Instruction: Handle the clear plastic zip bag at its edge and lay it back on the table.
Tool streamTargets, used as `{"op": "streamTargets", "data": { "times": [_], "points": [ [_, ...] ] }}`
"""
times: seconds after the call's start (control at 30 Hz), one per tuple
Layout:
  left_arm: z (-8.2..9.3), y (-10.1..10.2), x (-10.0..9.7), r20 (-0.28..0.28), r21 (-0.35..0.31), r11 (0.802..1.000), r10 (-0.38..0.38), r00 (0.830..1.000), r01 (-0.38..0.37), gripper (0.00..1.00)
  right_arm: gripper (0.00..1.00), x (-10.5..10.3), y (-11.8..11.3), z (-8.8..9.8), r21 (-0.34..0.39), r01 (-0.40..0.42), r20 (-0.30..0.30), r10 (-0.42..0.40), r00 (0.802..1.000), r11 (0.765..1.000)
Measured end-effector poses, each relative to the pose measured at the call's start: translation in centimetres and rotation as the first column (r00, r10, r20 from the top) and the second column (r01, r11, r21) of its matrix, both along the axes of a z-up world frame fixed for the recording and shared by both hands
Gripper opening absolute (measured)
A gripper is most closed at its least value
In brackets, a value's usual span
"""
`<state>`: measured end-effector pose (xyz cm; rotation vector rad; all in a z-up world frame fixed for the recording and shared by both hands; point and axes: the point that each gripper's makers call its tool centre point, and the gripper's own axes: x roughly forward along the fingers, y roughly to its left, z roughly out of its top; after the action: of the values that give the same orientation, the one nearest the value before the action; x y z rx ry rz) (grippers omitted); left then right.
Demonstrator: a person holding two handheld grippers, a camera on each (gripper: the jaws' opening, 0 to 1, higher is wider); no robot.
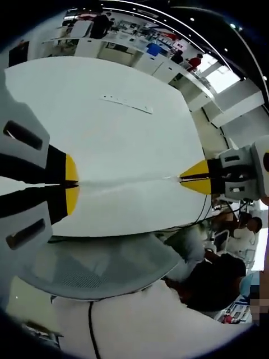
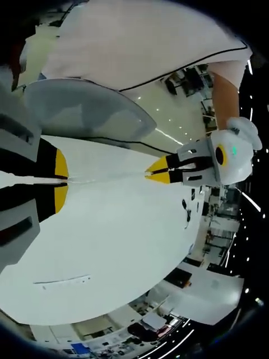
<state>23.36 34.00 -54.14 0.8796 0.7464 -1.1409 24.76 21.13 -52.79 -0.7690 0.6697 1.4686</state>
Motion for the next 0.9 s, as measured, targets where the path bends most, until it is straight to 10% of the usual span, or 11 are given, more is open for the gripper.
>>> {"op": "streamTargets", "data": {
  "times": [0.9],
  "points": [
    [0.4, -0.4, 0.6, 0.037, 0.002, 0.999, -0.032, 0.999, 0.032, 0.0, 0.15, -1.2, 4.8, 2.6, 0.116, -0.048, 0.007, 0.048, 0.999, 0.992]
  ]
}}
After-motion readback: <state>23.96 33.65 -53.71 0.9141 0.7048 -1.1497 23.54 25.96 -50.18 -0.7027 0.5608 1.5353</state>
